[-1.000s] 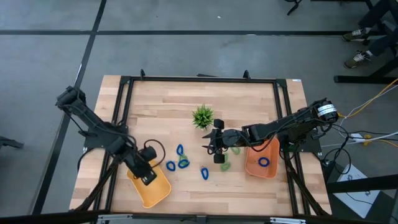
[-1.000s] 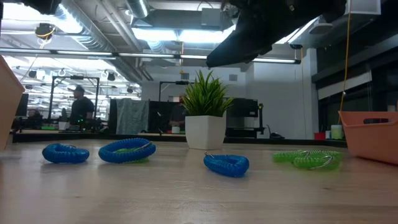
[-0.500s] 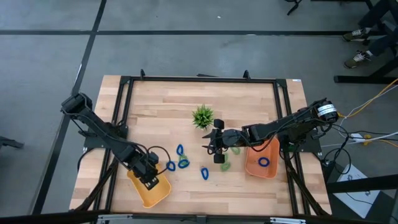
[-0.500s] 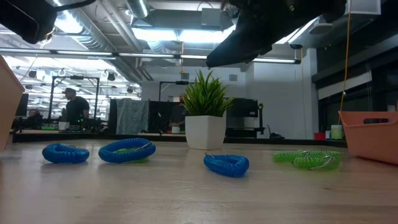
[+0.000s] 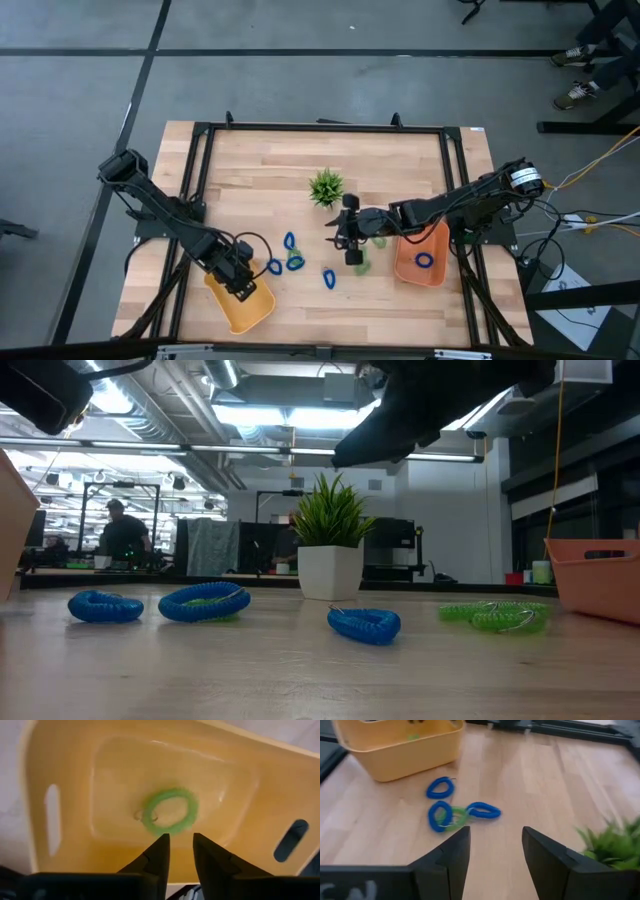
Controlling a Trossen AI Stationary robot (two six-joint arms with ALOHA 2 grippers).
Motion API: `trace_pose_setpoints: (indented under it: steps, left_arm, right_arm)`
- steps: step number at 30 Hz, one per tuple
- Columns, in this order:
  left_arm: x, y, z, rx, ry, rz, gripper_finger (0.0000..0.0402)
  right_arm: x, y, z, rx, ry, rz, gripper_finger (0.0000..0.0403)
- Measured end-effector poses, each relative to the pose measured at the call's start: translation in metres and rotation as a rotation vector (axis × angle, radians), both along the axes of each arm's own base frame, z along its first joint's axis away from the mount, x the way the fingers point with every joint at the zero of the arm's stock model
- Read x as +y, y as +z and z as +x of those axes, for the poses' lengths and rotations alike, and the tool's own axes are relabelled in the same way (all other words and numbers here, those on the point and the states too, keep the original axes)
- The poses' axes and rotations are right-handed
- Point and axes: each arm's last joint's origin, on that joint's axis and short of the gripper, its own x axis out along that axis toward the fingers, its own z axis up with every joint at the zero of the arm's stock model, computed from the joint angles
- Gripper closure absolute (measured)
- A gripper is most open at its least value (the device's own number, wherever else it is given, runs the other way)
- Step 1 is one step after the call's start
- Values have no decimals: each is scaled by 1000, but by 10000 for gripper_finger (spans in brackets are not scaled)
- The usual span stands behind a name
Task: Sort spring keychains
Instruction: Put the green spring keychain into the yellow bin
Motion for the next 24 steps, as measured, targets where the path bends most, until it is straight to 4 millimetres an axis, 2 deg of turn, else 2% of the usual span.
trace_pose_setpoints:
  steps: [8, 18, 24]
  left_arm:
    - [1, 0, 0, -28, -85, 27, 291]
    - [2, 3, 4, -124, -129, 75, 321]
    - [6, 13, 24, -321, -96, 38, 341]
  right_arm:
    - [0, 0, 0, 1, 5, 14, 224]
    - [2, 0, 0, 7, 56, 42, 224]
    - [5, 0, -1, 18, 157, 69, 224]
